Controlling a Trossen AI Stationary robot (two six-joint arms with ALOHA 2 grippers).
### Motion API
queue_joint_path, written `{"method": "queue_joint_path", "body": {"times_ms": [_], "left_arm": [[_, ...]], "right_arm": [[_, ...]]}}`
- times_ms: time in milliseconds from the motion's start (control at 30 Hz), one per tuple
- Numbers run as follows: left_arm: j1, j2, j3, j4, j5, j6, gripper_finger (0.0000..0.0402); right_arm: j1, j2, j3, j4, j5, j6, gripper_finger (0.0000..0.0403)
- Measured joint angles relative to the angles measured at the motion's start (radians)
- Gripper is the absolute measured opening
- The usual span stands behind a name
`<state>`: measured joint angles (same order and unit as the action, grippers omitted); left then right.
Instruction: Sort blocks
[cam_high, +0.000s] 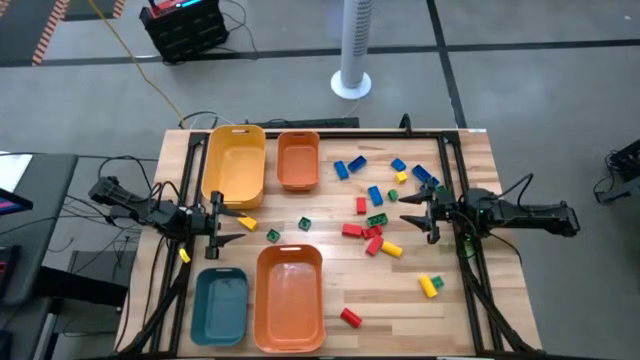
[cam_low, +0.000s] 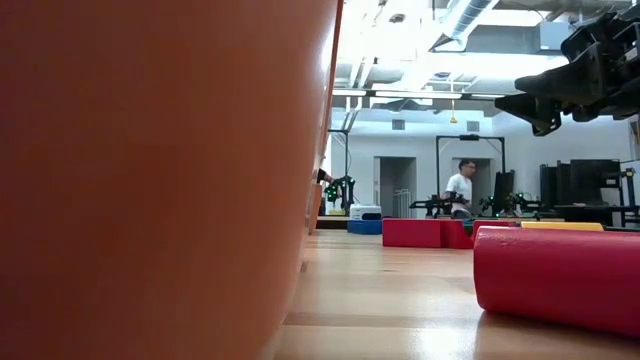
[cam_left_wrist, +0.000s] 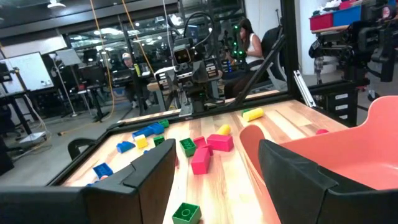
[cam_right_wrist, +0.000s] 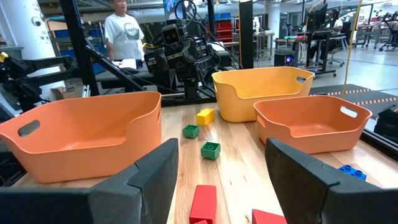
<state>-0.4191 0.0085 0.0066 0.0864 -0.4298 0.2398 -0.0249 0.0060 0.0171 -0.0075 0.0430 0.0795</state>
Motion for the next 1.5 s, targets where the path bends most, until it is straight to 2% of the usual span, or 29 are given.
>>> {"method": "queue_joint_path", "body": {"times_ms": [733, 1067, 1333, 1500], "left_arm": [[0.0, 0.0, 0.0, 0.0, 0.0, -0.001, 0.0223], [0.0, 0.0, 0.0, 0.0, 0.0, -0.155, 0.0223], [0.0, 0.0, 0.0, 0.0, 0.0, -0.368, 0.0223], [0.0, 0.0, 0.0, 0.0, 0.0, -0.357, 0.0223]], "right_arm": [[0.0, 0.0, 0.0, 0.0, 0.0, 0.0, 0.0254], [-0.007, 0.0, 0.0, 0.003, 0.001, 0.0, 0.0254], [-0.009, 0.0, 0.0, 0.016, 0.004, 0.0, 0.0254], [-0.008, 0.0, -0.001, 0.023, 0.004, 0.0, 0.0254]]}}
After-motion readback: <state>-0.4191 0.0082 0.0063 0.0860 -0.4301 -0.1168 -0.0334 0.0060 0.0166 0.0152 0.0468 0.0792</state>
